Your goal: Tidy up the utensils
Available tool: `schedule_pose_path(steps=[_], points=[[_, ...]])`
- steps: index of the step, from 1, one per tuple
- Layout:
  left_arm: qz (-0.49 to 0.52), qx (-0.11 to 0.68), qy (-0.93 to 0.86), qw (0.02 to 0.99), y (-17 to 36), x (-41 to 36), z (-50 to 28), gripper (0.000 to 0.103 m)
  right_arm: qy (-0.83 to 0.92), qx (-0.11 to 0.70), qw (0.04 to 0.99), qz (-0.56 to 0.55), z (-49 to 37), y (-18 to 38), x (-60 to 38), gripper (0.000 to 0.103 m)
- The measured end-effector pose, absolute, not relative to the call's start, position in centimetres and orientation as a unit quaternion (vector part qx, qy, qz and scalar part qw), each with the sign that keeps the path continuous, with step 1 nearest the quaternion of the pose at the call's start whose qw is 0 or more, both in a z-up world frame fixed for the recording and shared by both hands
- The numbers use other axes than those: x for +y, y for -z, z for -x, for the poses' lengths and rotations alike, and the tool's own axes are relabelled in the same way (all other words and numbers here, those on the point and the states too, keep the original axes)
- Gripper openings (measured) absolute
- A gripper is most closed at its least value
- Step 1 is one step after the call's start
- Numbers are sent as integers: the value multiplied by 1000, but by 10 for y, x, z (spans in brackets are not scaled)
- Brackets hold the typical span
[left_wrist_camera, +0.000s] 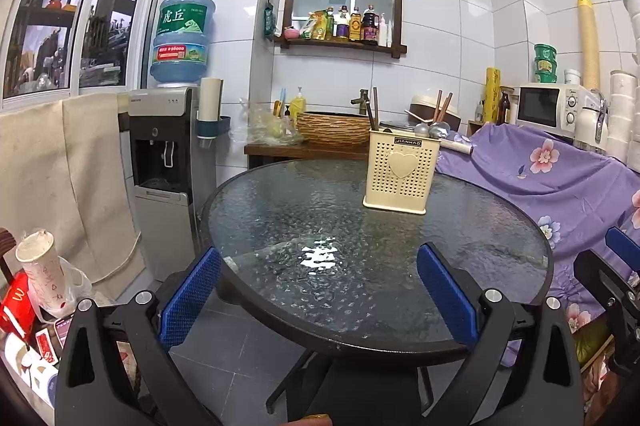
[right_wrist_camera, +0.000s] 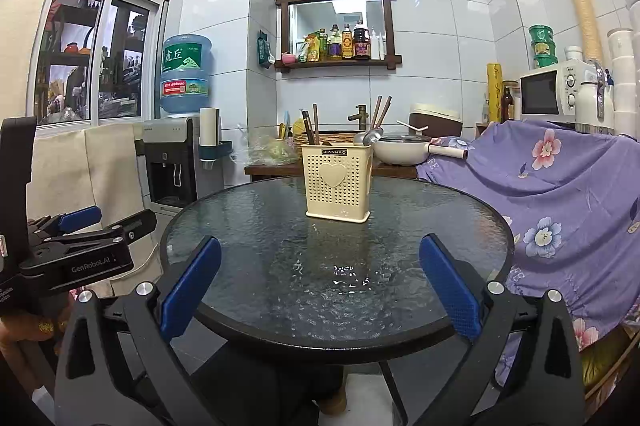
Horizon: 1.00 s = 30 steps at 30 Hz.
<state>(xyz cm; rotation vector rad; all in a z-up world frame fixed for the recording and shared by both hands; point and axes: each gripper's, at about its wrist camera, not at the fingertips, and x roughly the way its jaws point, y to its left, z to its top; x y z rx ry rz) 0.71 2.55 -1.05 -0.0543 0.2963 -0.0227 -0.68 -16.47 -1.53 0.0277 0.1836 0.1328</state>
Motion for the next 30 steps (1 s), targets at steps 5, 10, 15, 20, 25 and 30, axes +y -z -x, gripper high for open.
schedule_pose_path(steps=[5,10,15,20,25,30], points=[[27,147,11,989,10,24,-6,96,-65,91,994,-14,6,14,-166,97],[24,147,12,989,9,24,-6,96,-66,92,994,-14,6,14,-167,97],[22,147,12,989,9,24,-6,96,-66,92,993,-16,6,14,-167,97],[21,149,12,989,9,23,-6,96,-66,92,993,-16,6,14,-168,97],[19,149,15,989,9,24,-7,96,-66,92,994,-16,6,14,-167,97],[16,150,18,988,9,23,-8,96,-65,91,994,-15,5,15,-168,97]])
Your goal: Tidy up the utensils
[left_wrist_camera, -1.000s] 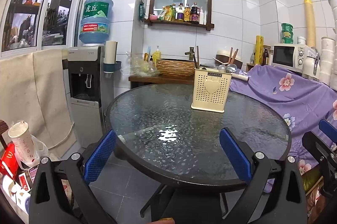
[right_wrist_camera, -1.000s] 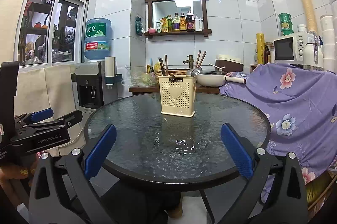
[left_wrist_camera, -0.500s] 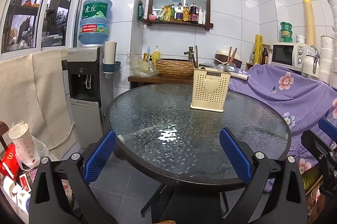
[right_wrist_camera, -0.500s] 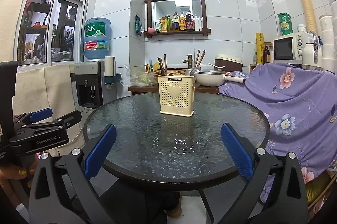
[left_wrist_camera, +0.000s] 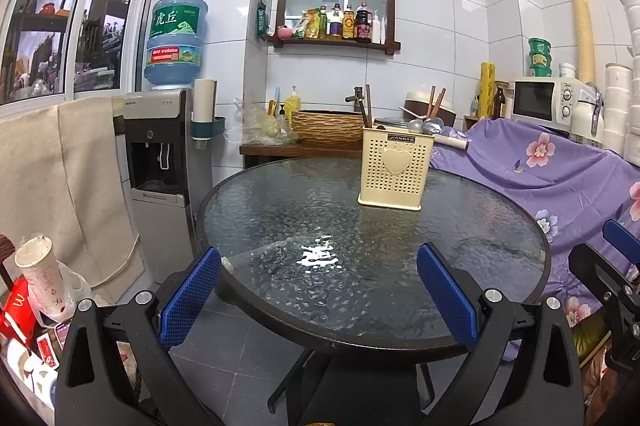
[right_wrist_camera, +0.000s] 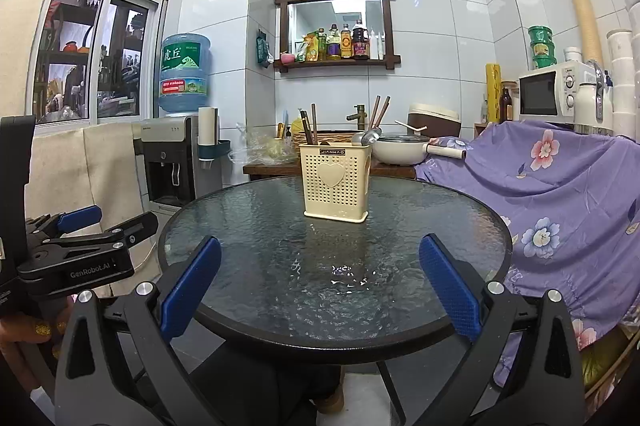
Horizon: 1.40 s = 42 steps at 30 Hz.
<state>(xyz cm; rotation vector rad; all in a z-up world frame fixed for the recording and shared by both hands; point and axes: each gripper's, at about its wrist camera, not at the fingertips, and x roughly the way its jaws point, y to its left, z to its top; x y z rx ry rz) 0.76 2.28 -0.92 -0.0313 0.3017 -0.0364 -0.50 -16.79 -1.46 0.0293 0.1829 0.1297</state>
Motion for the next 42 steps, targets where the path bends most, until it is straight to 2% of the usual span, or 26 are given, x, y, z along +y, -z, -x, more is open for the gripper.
schedule_pose_path(steps=[42], points=[[13,155,21,988,10,25,-6,96,-63,94,993,-12,2,15,-175,97]])
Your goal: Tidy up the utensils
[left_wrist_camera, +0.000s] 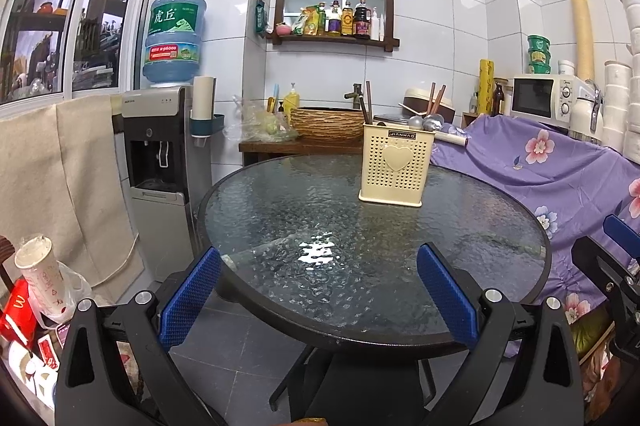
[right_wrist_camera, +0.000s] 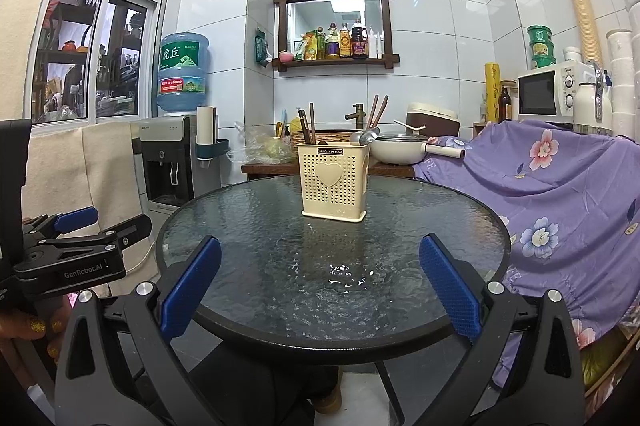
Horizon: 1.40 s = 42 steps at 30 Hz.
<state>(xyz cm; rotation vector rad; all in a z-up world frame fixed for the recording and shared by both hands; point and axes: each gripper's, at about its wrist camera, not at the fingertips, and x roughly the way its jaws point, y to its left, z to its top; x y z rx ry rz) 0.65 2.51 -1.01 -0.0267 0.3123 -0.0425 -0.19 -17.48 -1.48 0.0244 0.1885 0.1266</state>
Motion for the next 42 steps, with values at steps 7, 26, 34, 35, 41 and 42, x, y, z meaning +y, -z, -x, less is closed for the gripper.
schedule_pose_path(steps=[7,26,34,35,41,42], points=[[13,155,20,988,10,25,-7,96,-65,96,993,-11,1,15,-174,97],[13,155,20,988,10,27,-7,96,-65,96,993,-11,2,16,-173,97],[18,145,24,989,10,29,-5,96,-67,97,993,-13,2,16,-172,97],[19,143,22,989,10,30,-5,96,-67,97,993,-13,2,16,-172,97],[15,152,12,988,9,31,-7,96,-69,99,993,-14,0,18,-172,97],[16,153,12,988,9,31,-7,96,-68,98,993,-14,0,18,-171,97]])
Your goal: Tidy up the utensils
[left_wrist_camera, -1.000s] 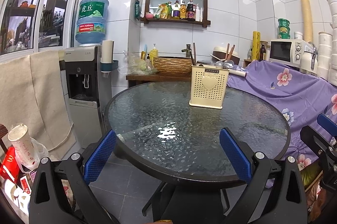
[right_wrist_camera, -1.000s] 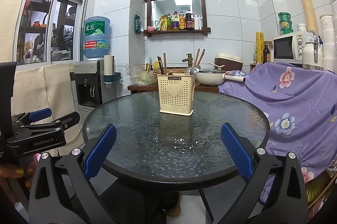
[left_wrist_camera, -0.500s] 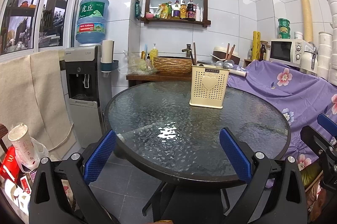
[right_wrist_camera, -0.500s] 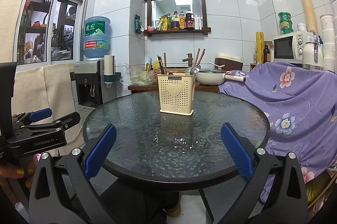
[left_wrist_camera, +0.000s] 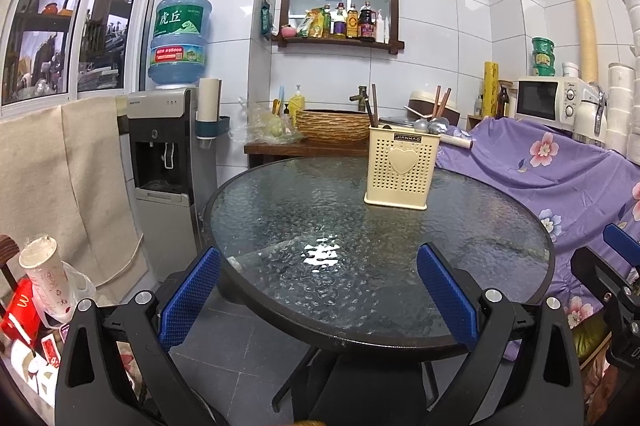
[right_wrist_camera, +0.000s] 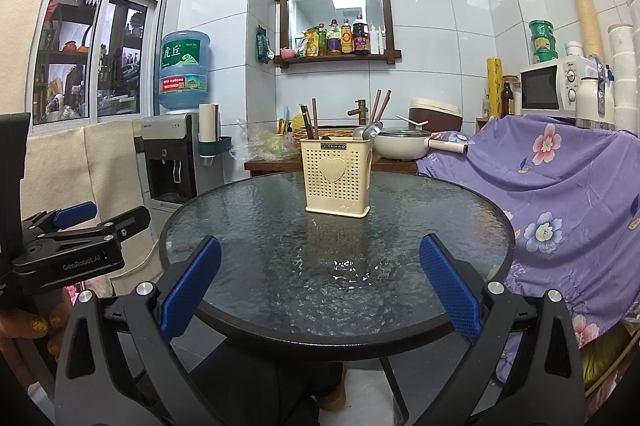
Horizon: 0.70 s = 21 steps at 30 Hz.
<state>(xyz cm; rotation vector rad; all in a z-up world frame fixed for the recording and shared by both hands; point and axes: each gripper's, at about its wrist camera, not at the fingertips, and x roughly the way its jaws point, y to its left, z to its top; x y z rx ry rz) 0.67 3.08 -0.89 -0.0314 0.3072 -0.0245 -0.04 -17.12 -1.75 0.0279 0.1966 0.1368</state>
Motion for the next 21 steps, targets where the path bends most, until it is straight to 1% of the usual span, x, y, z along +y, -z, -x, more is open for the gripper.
schedule_pose_path(steps=[21], points=[[17,156,22,987,9,33,-7,96,-68,98,993,-14,3,16,-168,97]])
